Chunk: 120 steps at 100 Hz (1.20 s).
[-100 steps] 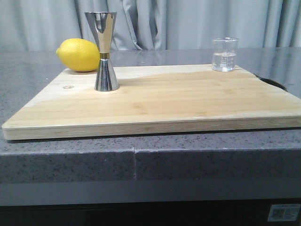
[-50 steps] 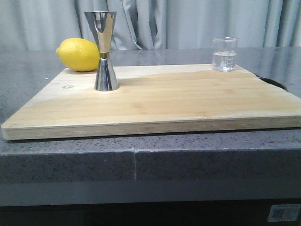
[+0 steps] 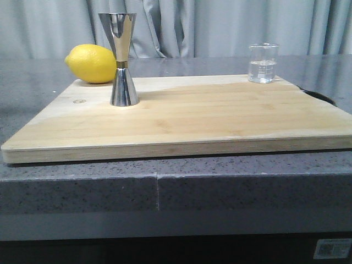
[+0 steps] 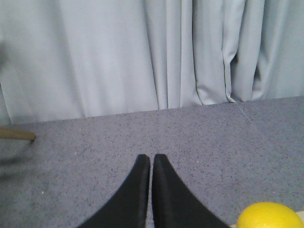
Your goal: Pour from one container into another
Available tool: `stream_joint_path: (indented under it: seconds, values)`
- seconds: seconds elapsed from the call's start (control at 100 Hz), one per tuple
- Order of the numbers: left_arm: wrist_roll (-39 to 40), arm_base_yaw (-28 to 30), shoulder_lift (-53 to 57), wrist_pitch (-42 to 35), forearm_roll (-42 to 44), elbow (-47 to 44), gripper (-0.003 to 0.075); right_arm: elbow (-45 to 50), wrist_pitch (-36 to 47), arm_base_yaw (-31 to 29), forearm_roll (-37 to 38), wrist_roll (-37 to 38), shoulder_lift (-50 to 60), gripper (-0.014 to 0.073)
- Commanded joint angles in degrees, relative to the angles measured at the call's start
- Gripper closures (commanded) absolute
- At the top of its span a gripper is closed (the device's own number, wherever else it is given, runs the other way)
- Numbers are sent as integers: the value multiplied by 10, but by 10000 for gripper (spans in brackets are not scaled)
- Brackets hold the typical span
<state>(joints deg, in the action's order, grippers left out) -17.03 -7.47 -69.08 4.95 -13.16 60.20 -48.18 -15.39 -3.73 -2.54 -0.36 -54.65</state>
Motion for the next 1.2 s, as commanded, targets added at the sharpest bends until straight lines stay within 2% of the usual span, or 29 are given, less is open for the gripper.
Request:
stream_joint_path:
  seconds: [0.0,0.08,0.18,0.57,0.74,0.91,1.06,1.19]
  values:
    - [-3,-20,0,-75,40,22,738,-21,56,0,0,-2,3,664]
    - [-3,-38,-11,-82,81,22,738,-21,61,0,0,-2,3,664]
    - [-3,-57,-19,-81,80,22,738,-21,65,0,0,-2,3,664]
    - [-1,-123,-26,-82,-15,22,738,-21,65,0,10,-2,3,664]
    - [-2,-118,-26,-109,86,32,738,-21,65,0,11,-2,3,664]
    - [-2,-69,-26,-99,99,55,738,-21,59,0,12,-2,3,664]
    - [-2,-37,-26,-82,204,55,738,-21,47,0,19,-2,3,664]
    - [-1,-32,-26,-73,176,55,738,-21,44,0,19,-2,3,664]
